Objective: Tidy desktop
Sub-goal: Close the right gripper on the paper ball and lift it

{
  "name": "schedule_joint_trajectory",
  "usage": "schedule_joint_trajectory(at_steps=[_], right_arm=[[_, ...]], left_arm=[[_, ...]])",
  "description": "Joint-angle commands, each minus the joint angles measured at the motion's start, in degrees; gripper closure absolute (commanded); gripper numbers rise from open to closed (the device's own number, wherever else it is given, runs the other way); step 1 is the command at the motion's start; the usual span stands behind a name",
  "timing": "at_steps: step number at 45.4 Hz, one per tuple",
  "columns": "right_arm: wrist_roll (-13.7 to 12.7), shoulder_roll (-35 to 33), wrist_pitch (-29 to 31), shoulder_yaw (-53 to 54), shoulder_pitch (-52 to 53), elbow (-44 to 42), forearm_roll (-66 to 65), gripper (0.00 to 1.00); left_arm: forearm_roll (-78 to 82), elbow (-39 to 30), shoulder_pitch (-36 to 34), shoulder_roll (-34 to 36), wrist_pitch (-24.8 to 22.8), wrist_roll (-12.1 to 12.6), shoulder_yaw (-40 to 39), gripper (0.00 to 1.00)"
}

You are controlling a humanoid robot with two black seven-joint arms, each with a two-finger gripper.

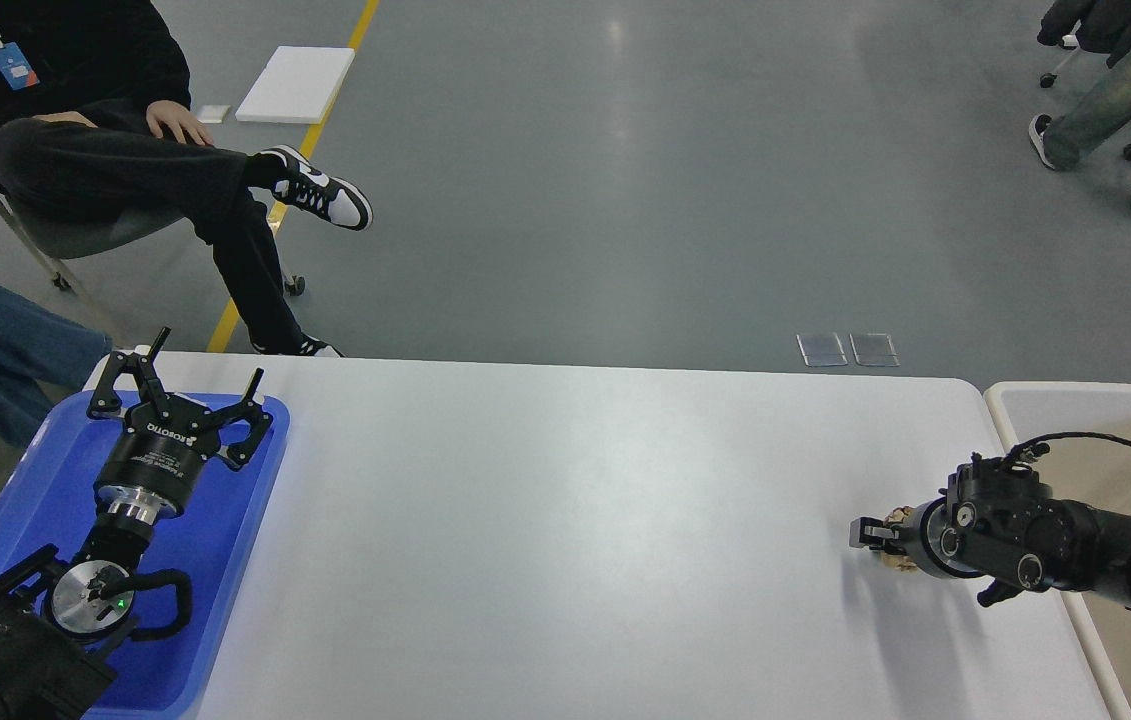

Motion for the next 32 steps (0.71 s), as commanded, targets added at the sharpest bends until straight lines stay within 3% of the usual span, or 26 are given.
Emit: schedule_joint_trajectory(at_steps=[1,19,32], right_arm=[[0.0,-0.3,0.0,1.4,-0.4,-0.2,0.5,1.0],[-0.1,-3.0,0.3,3.0,0.5,0.6,1.2,1.0],[-0.6,-10.0,0.8,2.0,5.1,8.7,1.2,1.0]], left_arm=[[0.0,0.0,0.0,0.0,0.0,0.0,0.0,0.01],[0.0,0.0,-0.1,0.0,0.0,0.0,0.0,0.01],[0.0,0.0,-0.1,0.0,0.0,0.0,0.0,0.01]])
